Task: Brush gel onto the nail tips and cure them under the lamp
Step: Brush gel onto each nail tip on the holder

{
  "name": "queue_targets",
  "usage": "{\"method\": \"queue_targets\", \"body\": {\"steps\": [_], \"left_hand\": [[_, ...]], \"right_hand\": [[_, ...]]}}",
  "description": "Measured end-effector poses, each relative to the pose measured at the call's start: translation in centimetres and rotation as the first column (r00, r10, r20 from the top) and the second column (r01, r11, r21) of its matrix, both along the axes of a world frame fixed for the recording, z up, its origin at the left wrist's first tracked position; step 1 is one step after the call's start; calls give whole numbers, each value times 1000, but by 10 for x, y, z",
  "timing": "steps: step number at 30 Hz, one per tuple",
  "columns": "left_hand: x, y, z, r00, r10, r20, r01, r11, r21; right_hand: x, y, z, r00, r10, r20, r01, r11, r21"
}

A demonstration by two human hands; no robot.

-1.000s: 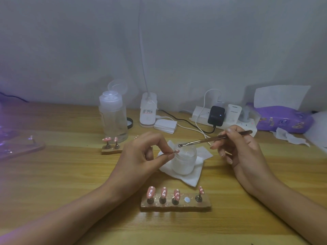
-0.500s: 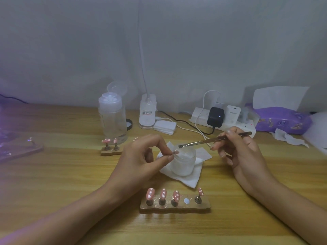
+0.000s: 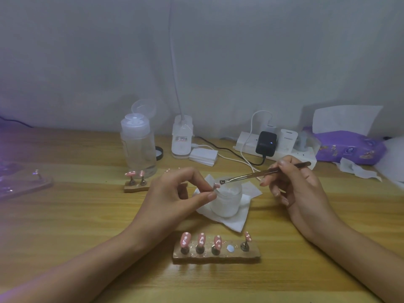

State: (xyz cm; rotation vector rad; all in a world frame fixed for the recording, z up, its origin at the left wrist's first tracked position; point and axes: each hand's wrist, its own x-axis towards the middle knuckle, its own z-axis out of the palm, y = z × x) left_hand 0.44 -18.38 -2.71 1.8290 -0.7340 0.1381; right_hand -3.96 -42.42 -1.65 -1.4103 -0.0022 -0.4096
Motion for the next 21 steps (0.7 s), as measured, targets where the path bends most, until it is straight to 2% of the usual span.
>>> {"method": "queue_targets", "body": {"steps": [3,7,12,17,21], "left_hand": [[0,0,0,1000,5,-11,-5,1000,-5],[0,-1,1,1000,13,-15,-13,1000,-7],[0,-2,1,1000,1,-5,-1,1000,-18],[0,-2,1,1000,-5,-20,5,1000,-26],[-1,-2,2,1000,1,-27,-1,1000,-24]], "right_hand": [[-2,2,1,999,44,14,-43,998,-38],[-1,0,1,1000,-20,-12,20,999,-28],[-2,3,2,1000,8,-8,-8,998,-58],[-3,2,3,1000,-12,5,12,1000,-12],[-2,3,2,1000,-5,-11,4,998,-63]]}}
